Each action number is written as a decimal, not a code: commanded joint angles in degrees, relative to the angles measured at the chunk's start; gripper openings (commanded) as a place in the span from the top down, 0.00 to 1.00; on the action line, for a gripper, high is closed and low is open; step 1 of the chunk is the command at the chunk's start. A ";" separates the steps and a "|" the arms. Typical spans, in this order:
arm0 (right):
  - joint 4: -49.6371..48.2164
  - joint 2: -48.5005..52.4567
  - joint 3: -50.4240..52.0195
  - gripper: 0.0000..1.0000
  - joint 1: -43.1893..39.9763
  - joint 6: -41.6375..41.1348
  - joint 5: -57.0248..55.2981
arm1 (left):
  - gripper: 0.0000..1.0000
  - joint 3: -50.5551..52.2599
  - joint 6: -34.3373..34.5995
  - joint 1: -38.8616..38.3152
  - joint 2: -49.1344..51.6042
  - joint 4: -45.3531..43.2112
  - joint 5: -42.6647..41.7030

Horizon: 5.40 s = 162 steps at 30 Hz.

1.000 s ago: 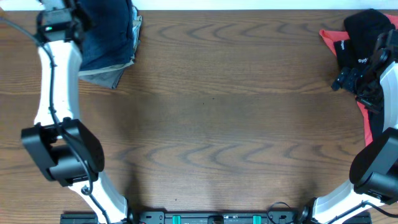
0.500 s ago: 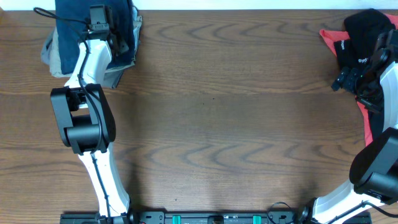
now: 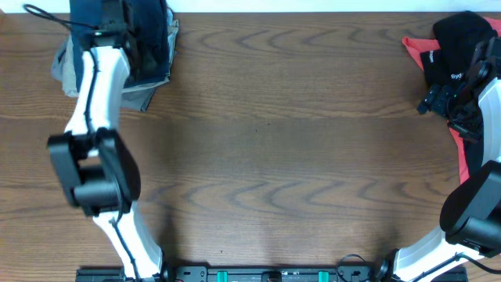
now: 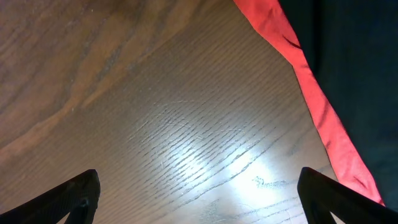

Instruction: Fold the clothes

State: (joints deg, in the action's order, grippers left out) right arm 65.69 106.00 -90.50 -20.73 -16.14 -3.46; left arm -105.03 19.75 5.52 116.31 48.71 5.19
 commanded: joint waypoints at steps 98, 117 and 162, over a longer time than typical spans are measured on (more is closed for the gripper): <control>0.02 0.13 -0.07 0.01 -0.59 -0.76 -0.39 | 0.02 104.80 -21.46 -5.53 -116.17 -45.11 -10.12; 0.00 0.13 -0.07 0.01 -0.59 -0.76 -0.39 | 0.02 104.80 -21.46 -5.53 -116.08 -45.09 -10.12; -25.46 -70.34 37.46 0.01 24.06 0.96 5.11 | 0.02 104.80 -21.46 -5.53 -116.08 -45.09 -10.12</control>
State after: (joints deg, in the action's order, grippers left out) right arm 43.44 41.63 -62.15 4.43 -15.70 -1.74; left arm -1.08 -1.37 -0.32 0.62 1.54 -4.34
